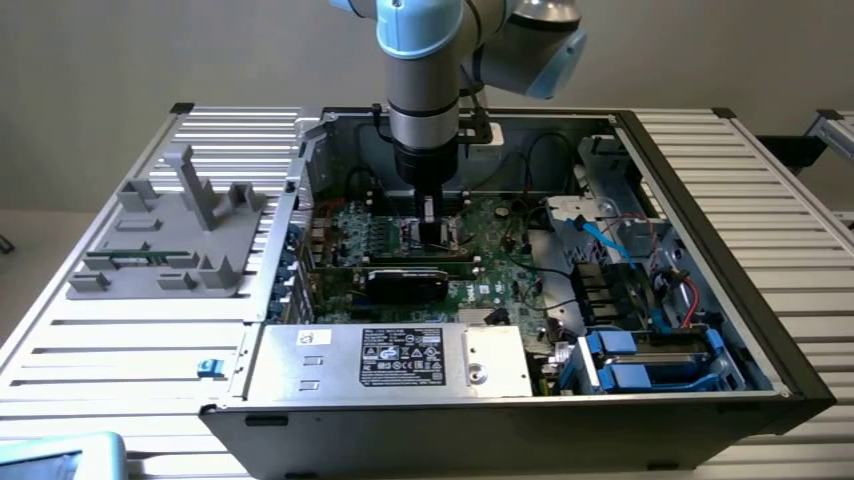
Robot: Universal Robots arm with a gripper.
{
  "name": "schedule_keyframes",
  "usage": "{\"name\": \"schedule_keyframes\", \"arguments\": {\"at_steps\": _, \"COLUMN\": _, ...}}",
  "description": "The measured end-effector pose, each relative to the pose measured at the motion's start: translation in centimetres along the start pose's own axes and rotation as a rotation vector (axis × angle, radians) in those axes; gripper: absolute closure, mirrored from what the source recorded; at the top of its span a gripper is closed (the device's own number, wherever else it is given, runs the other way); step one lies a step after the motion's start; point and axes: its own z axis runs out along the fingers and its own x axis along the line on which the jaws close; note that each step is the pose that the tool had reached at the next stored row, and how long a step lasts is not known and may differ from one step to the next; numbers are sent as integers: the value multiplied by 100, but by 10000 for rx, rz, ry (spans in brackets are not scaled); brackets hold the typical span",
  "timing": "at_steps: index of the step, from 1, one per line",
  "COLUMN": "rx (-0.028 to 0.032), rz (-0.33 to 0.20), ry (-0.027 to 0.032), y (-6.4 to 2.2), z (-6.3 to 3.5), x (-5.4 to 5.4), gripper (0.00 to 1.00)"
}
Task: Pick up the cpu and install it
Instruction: 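Place the cpu into insertion slot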
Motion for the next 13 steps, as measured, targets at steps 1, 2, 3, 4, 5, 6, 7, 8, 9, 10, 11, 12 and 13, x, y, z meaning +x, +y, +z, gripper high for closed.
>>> {"name": "schedule_keyframes", "arguments": {"at_steps": 1, "rx": 0, "rz": 0, "ry": -1, "y": 0, "z": 0, "x": 0, "gripper": 44}}
{"name": "schedule_keyframes", "arguments": {"at_steps": 2, "rx": 0, "rz": 0, "ry": 0, "y": 0, "z": 0, "x": 0, "gripper": 43}}
{"name": "schedule_keyframes", "arguments": {"at_steps": 3, "rx": 0, "rz": 0, "ry": 0, "y": 0, "z": 0, "x": 0, "gripper": 36}}
{"name": "schedule_keyframes", "arguments": {"at_steps": 4, "rx": 0, "rz": -1, "ry": 0, "y": 0, "z": 0, "x": 0, "gripper": 36}}
{"name": "schedule_keyframes", "arguments": {"at_steps": 5, "rx": 0, "rz": 0, "ry": 0, "y": 0, "z": 0, "x": 0, "gripper": 36}}
{"name": "schedule_keyframes", "arguments": {"at_steps": 6, "rx": -1, "rz": 0, "ry": 1, "y": 0, "z": 0, "x": 0, "gripper": 36}}
{"name": "schedule_keyframes", "arguments": {"at_steps": 7, "rx": 0, "rz": 0, "ry": 4, "y": 0, "z": 0, "x": 0, "gripper": 36}}
{"name": "schedule_keyframes", "arguments": {"at_steps": 8, "rx": -1, "rz": 1, "ry": 6, "y": 0, "z": 0, "x": 1, "gripper": 36}}
{"name": "schedule_keyframes", "arguments": {"at_steps": 9, "rx": 0, "rz": 1, "ry": 5, "y": 1, "z": -7, "x": 1, "gripper": 36}}
{"name": "schedule_keyframes", "arguments": {"at_steps": 10, "rx": 0, "rz": 0, "ry": 6, "y": 2, "z": -26, "x": 2, "gripper": 36}}
{"name": "schedule_keyframes", "arguments": {"at_steps": 11, "rx": 0, "rz": 0, "ry": 7, "y": 4, "z": -49, "x": 3, "gripper": 36}}
{"name": "schedule_keyframes", "arguments": {"at_steps": 12, "rx": 0, "rz": 1, "ry": 7, "y": 6, "z": -78, "x": 5, "gripper": 36}}
{"name": "schedule_keyframes", "arguments": {"at_steps": 13, "rx": 0, "rz": 1, "ry": 8, "y": 8, "z": -111, "x": 8, "gripper": 36}}
